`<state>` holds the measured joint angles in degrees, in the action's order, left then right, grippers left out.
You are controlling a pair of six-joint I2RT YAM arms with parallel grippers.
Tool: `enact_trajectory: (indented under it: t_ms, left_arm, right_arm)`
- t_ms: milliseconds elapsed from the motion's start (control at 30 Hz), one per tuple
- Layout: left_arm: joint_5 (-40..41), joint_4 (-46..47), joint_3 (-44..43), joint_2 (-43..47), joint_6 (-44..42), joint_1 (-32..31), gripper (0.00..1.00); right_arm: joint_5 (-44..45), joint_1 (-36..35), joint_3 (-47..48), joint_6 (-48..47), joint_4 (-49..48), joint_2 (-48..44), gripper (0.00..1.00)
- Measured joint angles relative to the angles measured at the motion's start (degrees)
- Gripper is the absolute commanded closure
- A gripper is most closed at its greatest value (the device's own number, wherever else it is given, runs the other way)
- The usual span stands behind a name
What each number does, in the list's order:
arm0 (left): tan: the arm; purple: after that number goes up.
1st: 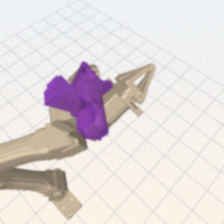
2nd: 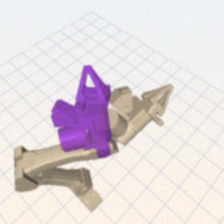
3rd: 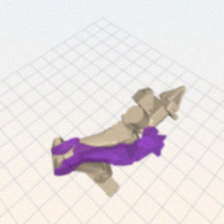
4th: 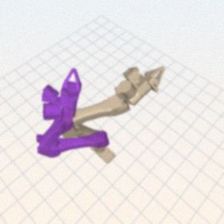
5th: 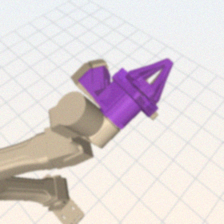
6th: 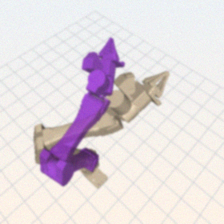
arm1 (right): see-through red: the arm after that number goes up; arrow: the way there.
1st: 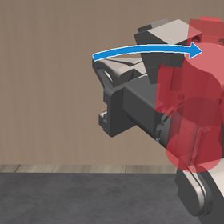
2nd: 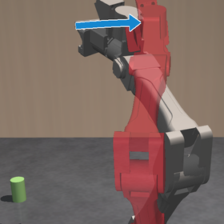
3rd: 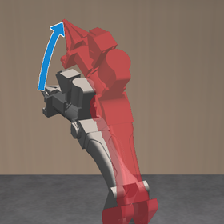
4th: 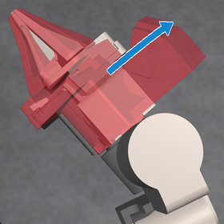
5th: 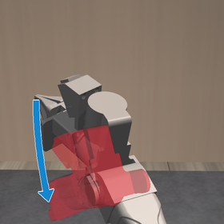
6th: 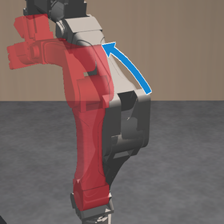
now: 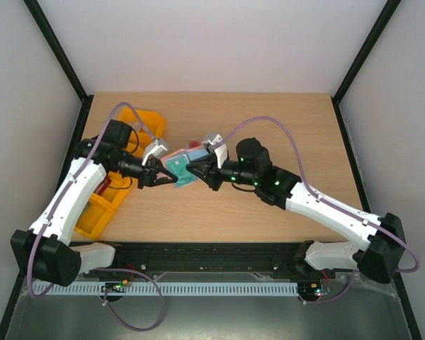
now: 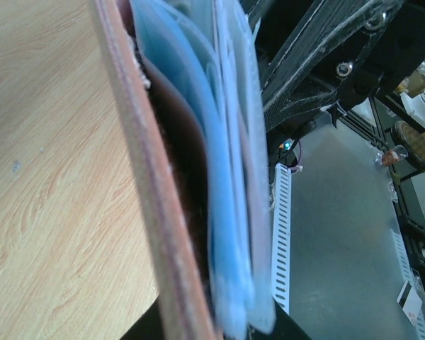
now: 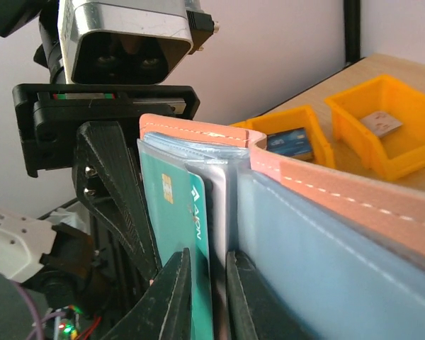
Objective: Take the credit cards out of the card holder
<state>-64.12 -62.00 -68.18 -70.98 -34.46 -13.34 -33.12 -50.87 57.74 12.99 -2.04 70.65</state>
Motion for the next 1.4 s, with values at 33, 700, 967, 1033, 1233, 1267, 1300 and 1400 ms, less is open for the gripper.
enact_trajectory:
  t_ms: [33, 700, 967, 1033, 1233, 1267, 1300, 1400]
  left_arm:
    - [-0.15, 0.22, 0.00, -0.02, -0.07, -0.11, 0.98]
    - [-1.44, 2.93, 0.00, -0.33, -1.03, -1.86, 0.98]
    - [-1.44, 2.95, 0.00, -0.33, -0.98, -1.86, 0.98]
    - [-1.44, 2.95, 0.00, -0.33, -0.98, -1.86, 0.98]
    - [-1.40, 2.99, 0.00, -0.24, -0.92, -1.86, 0.98]
    - [-1.40, 2.99, 0.00, -0.24, -0.92, -1.86, 0.98]
    - [-1.38, 3.02, 0.00, -0.24, -0.92, -1.86, 0.98]
    - [-1.27, 3.21, 0.00, -0.24, -0.90, -1.86, 0.98]
  right_arm:
    - [2.14, -0.66, 0.00, -0.39, 0.57, -0.52, 0.87]
    - [15.65, -3.15, 3.45, -5.33, 4.76, -6.69, 0.82]
    - [12.35, -3.15, 3.72, -5.33, 6.25, -4.28, 0.87]
    - [11.45, -3.15, 3.72, -5.33, 7.08, -3.43, 0.89]
    - [12.26, -3.15, 3.72, -5.51, 9.33, -3.17, 0.89]
    - [12.52, -3.15, 3.72, -5.51, 9.68, -3.17, 0.89]
    - [12.74, -3.15, 3.72, -5.51, 9.97, -3.19, 0.89]
    - [13.84, -3.19, 3.72, -5.51, 10.82, -3.21, 0.89]
